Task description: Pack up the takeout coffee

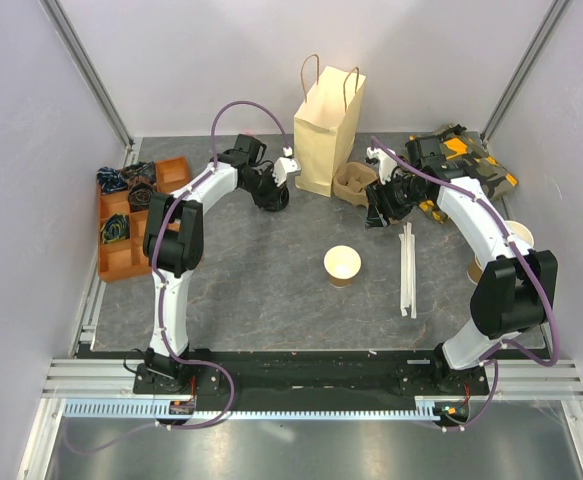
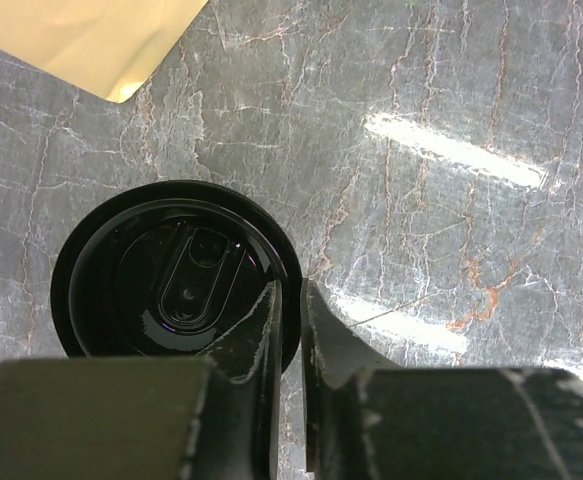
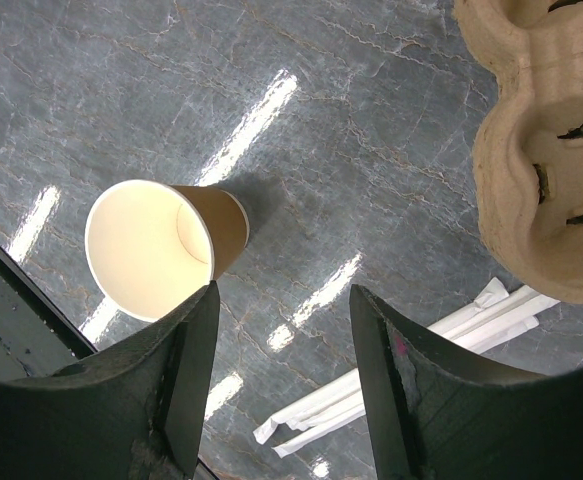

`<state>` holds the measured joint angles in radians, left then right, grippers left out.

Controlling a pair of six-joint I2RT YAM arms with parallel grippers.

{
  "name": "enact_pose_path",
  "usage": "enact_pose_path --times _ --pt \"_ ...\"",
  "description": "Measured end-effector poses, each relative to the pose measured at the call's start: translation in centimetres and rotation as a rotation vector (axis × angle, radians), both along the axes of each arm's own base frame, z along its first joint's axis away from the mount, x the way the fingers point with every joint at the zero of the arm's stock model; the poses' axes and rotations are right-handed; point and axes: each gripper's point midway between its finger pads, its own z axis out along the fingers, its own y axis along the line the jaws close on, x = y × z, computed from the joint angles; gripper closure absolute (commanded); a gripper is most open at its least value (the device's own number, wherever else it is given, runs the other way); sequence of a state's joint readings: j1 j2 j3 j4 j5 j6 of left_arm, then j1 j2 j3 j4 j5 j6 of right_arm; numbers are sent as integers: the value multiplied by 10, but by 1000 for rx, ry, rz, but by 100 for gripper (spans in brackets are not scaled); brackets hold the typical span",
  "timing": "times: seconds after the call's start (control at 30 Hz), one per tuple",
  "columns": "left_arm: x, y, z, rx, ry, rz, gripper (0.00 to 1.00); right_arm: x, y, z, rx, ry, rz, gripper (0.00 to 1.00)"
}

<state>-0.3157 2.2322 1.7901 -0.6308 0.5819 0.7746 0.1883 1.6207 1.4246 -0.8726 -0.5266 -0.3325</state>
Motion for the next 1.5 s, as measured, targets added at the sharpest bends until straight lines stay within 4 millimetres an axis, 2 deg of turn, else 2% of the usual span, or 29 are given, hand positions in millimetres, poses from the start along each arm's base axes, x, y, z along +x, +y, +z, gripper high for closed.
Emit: enact_pose_path --times 0.13,0.33,0.6,0.73,0.9,1.3,1.4,1.5 --pt "-1 0 0 0 4 1 98 0 0 0 0 0 0 37" --pt "-5 1 5 -1 17 4 98 0 1 0 4 1 2 38" --pt "-6 4 41 -44 -11 22 98 -1 7 -2 36 24 16 38" --pt "-3 6 53 -66 -18 35 98 0 10 -3 52 39 16 39" --pt "0 8 63 -104 3 65 98 5 16 5 88 25 17 40" --pt "-1 12 67 -121 34 100 98 14 22 11 119 9 12 40" --pt "-5 11 77 -143 33 101 98 14 24 13 128 9 8 40" --pt "-15 14 97 -164 15 105 98 15 27 16 134 3 14 40"
